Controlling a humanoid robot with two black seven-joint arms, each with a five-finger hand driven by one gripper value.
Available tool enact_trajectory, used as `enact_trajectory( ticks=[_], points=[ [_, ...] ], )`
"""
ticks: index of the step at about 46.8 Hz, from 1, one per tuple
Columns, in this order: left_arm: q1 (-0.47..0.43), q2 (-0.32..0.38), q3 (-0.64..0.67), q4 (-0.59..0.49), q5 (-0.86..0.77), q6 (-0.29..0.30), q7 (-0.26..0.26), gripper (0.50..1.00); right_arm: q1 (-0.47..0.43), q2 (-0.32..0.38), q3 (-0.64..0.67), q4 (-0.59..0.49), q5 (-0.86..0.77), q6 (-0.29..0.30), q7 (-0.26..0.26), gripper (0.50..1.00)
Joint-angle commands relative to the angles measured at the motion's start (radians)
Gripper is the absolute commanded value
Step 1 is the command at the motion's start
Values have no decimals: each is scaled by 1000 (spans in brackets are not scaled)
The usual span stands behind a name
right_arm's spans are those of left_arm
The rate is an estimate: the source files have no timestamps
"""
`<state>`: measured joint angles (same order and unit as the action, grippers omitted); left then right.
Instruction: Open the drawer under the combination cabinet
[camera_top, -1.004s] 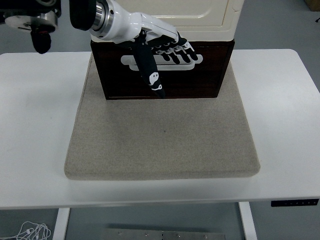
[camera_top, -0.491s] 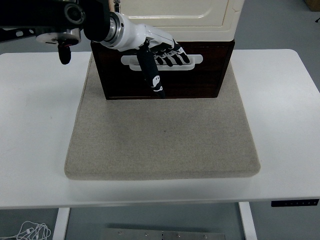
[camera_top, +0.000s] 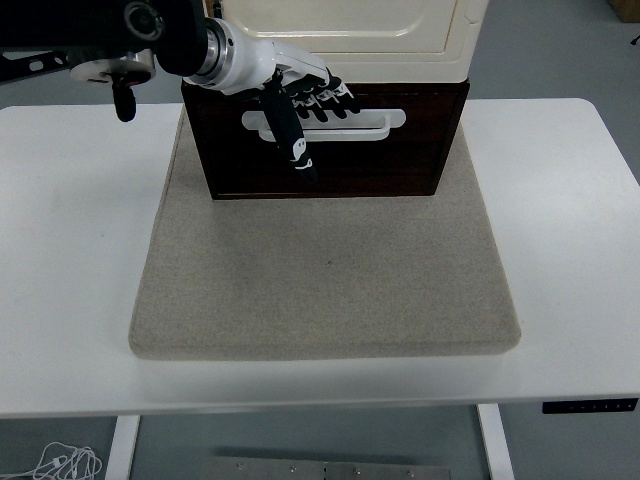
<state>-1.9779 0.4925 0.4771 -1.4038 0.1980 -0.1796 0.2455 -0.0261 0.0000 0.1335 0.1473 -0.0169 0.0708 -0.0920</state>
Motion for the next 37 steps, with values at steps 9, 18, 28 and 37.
enact_trajectory(
  ticks=[9, 18, 28, 37],
  points=[
    [21, -9, 0, 28, 0, 0, 3, 1000, 0, 0, 0, 0, 0, 0, 0, 928],
    [25, -22, 0, 43, 1, -1, 3, 1000, 0, 0, 0, 0, 0, 0, 0, 928],
    [53, -37, 8, 68, 1, -3, 3, 1000, 0, 0, 0, 0, 0, 0, 0, 926],
    [63, -51, 8, 86, 3, -5, 3, 1000, 0, 0, 0, 0, 0, 0, 0, 928]
  ],
)
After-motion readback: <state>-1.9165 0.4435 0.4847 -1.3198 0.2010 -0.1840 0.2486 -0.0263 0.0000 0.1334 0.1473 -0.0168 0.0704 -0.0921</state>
